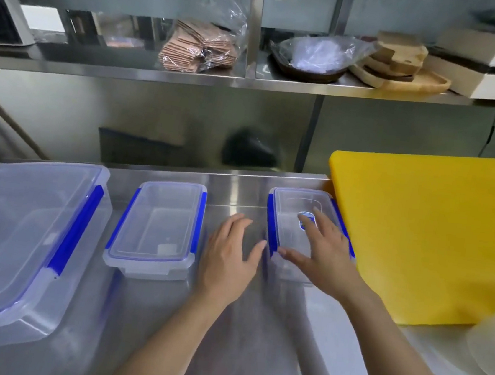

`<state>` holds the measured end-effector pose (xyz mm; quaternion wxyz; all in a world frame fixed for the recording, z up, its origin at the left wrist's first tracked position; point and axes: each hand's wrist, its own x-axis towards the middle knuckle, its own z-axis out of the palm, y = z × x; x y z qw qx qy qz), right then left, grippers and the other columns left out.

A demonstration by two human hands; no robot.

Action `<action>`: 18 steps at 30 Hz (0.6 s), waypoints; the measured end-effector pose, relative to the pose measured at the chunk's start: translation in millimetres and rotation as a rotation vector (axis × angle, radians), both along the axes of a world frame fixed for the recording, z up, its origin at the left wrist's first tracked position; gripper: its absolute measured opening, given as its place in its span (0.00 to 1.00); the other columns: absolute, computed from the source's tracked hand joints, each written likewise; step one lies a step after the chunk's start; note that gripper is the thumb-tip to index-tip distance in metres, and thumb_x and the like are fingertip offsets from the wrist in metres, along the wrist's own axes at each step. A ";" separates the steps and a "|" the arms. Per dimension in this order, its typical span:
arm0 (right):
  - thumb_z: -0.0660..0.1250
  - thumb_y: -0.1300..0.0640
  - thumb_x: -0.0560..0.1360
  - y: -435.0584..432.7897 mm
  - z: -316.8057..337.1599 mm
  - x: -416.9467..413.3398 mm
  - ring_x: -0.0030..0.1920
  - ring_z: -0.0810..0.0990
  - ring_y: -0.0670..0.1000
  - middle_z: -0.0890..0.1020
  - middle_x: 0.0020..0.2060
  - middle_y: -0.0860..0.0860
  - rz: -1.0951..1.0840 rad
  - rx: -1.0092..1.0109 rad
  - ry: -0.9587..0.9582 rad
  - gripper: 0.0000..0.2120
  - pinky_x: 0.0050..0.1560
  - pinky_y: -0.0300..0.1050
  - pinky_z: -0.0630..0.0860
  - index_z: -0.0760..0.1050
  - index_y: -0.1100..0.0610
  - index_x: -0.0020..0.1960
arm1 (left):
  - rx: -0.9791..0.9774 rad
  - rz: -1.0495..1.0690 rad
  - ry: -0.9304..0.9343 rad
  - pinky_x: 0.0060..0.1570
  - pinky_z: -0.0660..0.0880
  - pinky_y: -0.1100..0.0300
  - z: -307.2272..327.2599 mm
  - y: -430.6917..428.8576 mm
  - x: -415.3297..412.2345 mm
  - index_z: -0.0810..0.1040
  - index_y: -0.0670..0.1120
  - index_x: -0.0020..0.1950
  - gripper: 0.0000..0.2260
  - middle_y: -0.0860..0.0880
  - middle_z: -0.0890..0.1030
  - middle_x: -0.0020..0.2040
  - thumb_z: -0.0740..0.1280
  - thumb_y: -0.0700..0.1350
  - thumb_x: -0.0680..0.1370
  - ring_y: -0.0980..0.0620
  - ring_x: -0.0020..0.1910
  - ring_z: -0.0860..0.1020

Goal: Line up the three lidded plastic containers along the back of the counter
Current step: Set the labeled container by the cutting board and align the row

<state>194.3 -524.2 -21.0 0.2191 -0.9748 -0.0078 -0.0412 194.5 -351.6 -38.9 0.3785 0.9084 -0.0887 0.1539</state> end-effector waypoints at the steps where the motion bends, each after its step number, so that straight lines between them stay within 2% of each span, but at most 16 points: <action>1: 0.63 0.37 0.70 16.9 4.3 1.8 0.75 0.52 0.54 0.54 0.76 0.52 0.046 0.073 -0.006 0.37 0.72 0.52 0.54 0.55 0.49 0.73 | 0.001 0.066 -0.067 0.58 0.67 0.58 5.4 14.9 1.5 0.73 0.45 0.62 0.19 0.45 0.76 0.64 0.67 0.51 0.74 0.46 0.63 0.73; 3: 0.64 0.39 0.70 50.2 7.7 5.2 0.74 0.55 0.53 0.57 0.75 0.52 0.142 0.223 0.011 0.37 0.71 0.48 0.55 0.56 0.51 0.73 | -0.005 0.205 -0.134 0.57 0.70 0.53 12.7 49.1 7.2 0.74 0.42 0.59 0.16 0.42 0.78 0.59 0.68 0.48 0.74 0.42 0.58 0.75; 4: 0.65 0.39 0.70 66.1 6.8 6.3 0.74 0.56 0.53 0.58 0.75 0.52 0.177 0.280 0.030 0.37 0.71 0.46 0.56 0.56 0.52 0.73 | -0.003 0.272 -0.111 0.57 0.71 0.51 14.5 66.6 10.0 0.73 0.43 0.60 0.16 0.42 0.78 0.59 0.67 0.48 0.74 0.42 0.58 0.75; 8: 0.68 0.39 0.68 120.5 -9.1 9.2 0.75 0.54 0.54 0.51 0.77 0.51 0.258 0.366 0.216 0.43 0.72 0.52 0.58 0.50 0.47 0.74 | 0.098 0.424 0.122 0.61 0.71 0.46 5.8 127.9 19.0 0.66 0.46 0.67 0.24 0.43 0.72 0.67 0.66 0.52 0.75 0.42 0.65 0.71; 11: 0.71 0.41 0.66 146.5 -21.6 12.4 0.74 0.58 0.55 0.53 0.75 0.52 0.333 0.410 0.257 0.45 0.72 0.54 0.62 0.48 0.45 0.74 | 0.167 0.444 0.286 0.67 0.67 0.42 -11.1 160.8 20.9 0.60 0.46 0.72 0.31 0.42 0.67 0.71 0.64 0.58 0.74 0.40 0.70 0.65; 12: 0.71 0.42 0.66 152.3 -24.4 14.3 0.73 0.59 0.55 0.53 0.75 0.51 0.337 0.429 0.262 0.46 0.71 0.52 0.62 0.47 0.45 0.74 | 0.146 0.440 0.346 0.68 0.66 0.41 -16.5 167.8 21.5 0.58 0.48 0.73 0.33 0.42 0.66 0.72 0.64 0.61 0.73 0.40 0.71 0.64; 14: 0.71 0.42 0.67 160.0 -29.0 18.4 0.73 0.60 0.52 0.51 0.75 0.48 0.325 0.455 0.278 0.47 0.71 0.45 0.61 0.45 0.48 0.75 | -0.019 0.396 0.437 0.66 0.68 0.40 -23.3 171.6 22.0 0.58 0.51 0.73 0.33 0.43 0.68 0.70 0.64 0.63 0.72 0.41 0.68 0.68; 16: 0.70 0.43 0.68 163.8 -33.6 22.4 0.72 0.60 0.51 0.52 0.74 0.48 0.317 0.450 0.284 0.46 0.68 0.42 0.61 0.45 0.50 0.75 | -0.180 0.357 0.409 0.62 0.73 0.45 -26.9 167.2 21.7 0.62 0.52 0.70 0.31 0.46 0.74 0.65 0.66 0.61 0.72 0.44 0.63 0.73; 18: 0.69 0.44 0.70 162.4 -37.5 24.8 0.72 0.60 0.50 0.53 0.74 0.49 0.311 0.433 0.281 0.43 0.68 0.43 0.62 0.47 0.51 0.75 | -0.214 0.359 0.360 0.56 0.74 0.51 -28.1 160.6 19.7 0.65 0.52 0.69 0.29 0.47 0.76 0.62 0.67 0.60 0.71 0.47 0.59 0.75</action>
